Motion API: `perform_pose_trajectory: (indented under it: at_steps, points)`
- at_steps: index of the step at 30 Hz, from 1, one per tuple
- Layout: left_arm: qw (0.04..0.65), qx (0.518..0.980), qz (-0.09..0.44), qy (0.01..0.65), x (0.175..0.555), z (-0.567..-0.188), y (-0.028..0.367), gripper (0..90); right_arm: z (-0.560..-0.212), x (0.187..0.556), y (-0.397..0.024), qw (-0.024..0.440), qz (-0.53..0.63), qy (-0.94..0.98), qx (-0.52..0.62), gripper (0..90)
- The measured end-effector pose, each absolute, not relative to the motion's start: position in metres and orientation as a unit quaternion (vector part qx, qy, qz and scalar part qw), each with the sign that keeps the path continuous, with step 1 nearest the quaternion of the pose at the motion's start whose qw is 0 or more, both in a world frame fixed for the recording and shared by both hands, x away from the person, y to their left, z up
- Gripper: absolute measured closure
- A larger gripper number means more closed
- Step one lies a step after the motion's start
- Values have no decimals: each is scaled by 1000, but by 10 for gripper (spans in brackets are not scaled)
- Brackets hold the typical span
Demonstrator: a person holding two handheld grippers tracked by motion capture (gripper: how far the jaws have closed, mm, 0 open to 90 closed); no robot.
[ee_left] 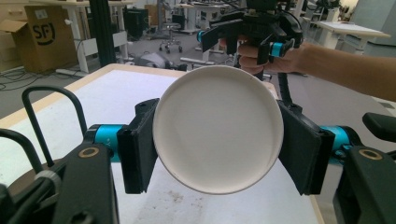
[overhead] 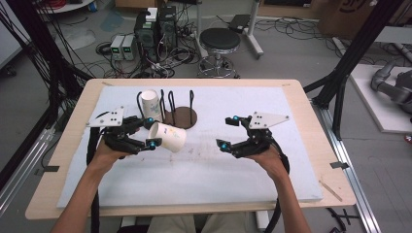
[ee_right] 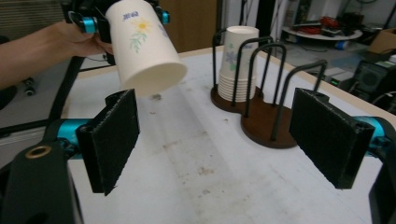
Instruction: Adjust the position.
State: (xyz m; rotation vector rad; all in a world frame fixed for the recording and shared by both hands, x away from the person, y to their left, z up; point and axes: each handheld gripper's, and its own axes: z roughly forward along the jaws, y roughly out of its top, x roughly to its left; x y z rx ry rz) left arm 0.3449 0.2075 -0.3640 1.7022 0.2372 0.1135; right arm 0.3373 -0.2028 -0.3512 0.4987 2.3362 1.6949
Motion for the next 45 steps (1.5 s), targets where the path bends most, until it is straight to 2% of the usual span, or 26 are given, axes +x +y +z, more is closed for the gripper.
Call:
perform_pose_trajectory:
  at_steps: [28,45]
  points:
    - [656,750,19,80,350,-366,176,353,-337,356,-146,10,590,805,69,170]
    - [660,749,6,57,347,-364,163,353,-344,358,-128,-22,581,813,43,171]
